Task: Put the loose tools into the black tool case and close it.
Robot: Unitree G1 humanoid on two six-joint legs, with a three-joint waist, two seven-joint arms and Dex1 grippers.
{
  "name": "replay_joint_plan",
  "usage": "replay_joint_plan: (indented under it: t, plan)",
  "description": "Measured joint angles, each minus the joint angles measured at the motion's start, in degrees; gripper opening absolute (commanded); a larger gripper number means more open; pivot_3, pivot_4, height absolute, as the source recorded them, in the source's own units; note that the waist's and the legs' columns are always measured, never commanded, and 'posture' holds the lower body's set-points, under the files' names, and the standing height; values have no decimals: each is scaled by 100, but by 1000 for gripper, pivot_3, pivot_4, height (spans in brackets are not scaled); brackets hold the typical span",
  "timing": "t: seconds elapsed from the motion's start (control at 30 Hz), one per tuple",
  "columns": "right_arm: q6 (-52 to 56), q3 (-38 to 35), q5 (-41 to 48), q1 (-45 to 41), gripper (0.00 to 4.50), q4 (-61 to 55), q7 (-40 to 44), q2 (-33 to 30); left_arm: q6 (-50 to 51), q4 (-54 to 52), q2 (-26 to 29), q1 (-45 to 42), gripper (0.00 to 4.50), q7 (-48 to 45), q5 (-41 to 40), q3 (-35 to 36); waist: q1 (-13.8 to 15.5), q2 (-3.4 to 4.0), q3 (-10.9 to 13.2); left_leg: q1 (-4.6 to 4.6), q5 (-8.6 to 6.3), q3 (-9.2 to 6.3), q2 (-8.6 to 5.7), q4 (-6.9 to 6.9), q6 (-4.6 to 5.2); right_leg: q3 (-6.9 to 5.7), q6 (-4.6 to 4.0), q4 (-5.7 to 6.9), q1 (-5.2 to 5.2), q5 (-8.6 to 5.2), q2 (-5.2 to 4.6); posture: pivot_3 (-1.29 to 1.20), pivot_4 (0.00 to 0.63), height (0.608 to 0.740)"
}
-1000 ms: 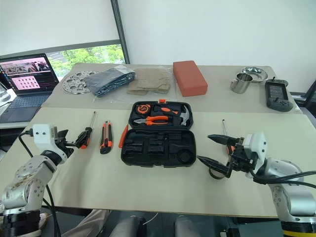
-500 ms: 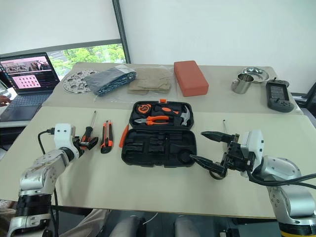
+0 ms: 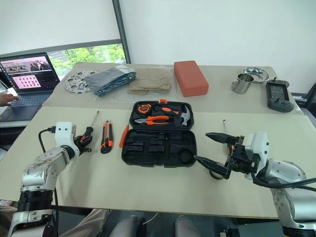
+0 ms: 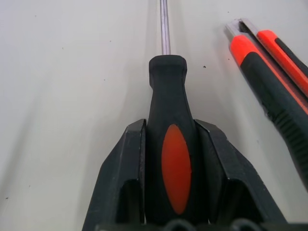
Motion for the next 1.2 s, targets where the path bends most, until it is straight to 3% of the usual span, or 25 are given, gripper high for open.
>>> replay_joint_plan:
  t: [0.17,0.3,0.4,0.5,0.67,0.93,1.2]
  plan:
    - [1,-261,64,159,4500,21,-63,0,-988,-17,141,-326,1003,-676,-12,-4,52,-3,1,-6,1,-1,-2,1,-1,-3,-1,-3,-1,1,-1,0,150,740]
    - [2,-503,137,285,4500,55,-87,-1,-1723,-122,578,-843,1003,-1949,-102,-297,103,2,-2,-5,1,5,-8,-2,-1,0,-1,-7,-1,0,-1,0,150,740]
    - [36,-617,163,417,4500,115,-84,-7,-2558,55,834,-1130,1003,-3373,-48,-922,120,6,-4,-3,1,14,-10,-4,-1,-1,-1,-10,-1,0,1,0,150,740]
    - [44,-677,169,459,4500,124,-78,-28,-3503,918,843,-1707,1003,-4467,299,-1634,124,5,-3,-4,2,31,-14,3,0,-2,-1,-10,0,0,10,0,150,740]
    - [45,-908,194,637,4500,114,-136,-41,-4754,2815,288,-2833,1003,-5467,660,-2149,112,0,0,-18,2,38,-22,11,1,-7,1,-10,-5,-1,17,0,150,740]
    - [21,-1089,206,972,4500,48,-193,46,-6279,4927,-67,-3977,1003,-6301,1597,-2790,103,-5,3,-25,1,31,-24,8,3,1,3,-12,-6,-2,27,0,150,740]
    - [-106,-1139,205,1193,4500,-8,-220,193,-6496,5769,-335,-4484,1003,-6375,2006,-2845,95,-19,12,-27,1,23,-27,12,3,2,20,-7,-6,-12,29,0,150,740]
